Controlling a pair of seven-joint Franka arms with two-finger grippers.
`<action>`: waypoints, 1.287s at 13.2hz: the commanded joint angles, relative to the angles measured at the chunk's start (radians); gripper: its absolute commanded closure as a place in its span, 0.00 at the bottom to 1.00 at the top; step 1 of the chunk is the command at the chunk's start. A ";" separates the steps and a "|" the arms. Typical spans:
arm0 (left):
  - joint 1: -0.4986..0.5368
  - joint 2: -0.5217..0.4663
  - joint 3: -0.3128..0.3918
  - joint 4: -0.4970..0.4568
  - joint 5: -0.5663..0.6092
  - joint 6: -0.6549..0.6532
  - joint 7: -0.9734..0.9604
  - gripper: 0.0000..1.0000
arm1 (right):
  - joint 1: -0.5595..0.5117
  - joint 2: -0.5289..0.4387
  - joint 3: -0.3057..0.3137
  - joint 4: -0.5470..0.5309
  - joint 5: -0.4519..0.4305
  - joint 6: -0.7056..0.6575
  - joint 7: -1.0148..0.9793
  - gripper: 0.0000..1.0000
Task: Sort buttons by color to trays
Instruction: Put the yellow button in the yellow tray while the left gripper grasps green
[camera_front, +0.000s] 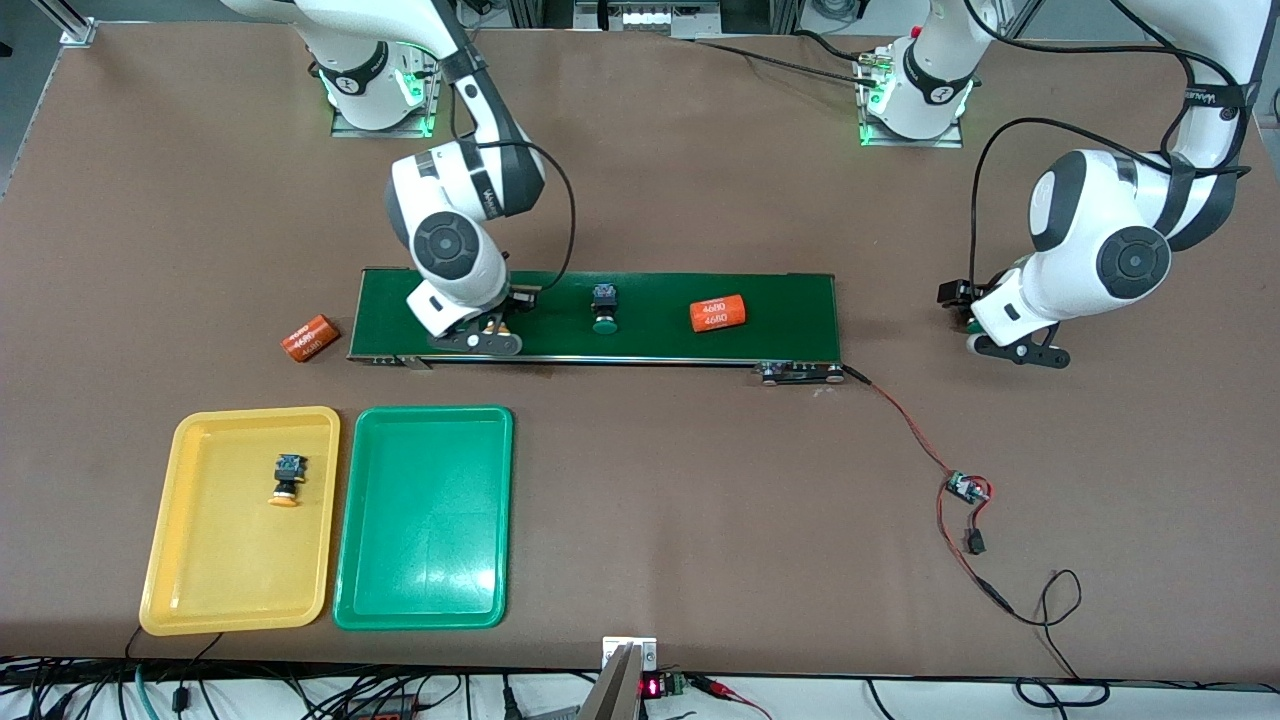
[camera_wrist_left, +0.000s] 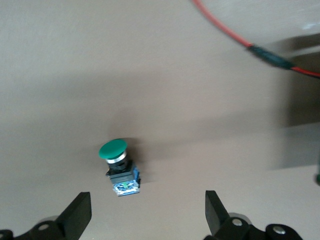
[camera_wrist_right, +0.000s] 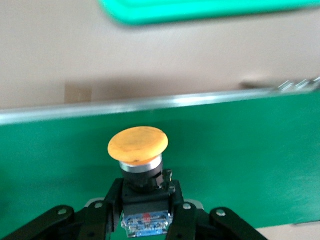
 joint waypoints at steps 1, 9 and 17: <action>-0.022 0.003 0.062 -0.058 -0.008 0.061 -0.026 0.00 | -0.050 -0.003 -0.088 0.113 -0.008 -0.073 0.003 0.83; -0.014 0.079 0.133 -0.236 -0.006 0.416 -0.070 0.00 | -0.391 0.158 -0.102 0.294 -0.069 -0.052 -0.305 0.85; -0.011 0.087 0.131 -0.223 -0.005 0.283 -0.054 0.70 | -0.587 0.326 -0.093 0.376 -0.051 0.181 -0.659 0.85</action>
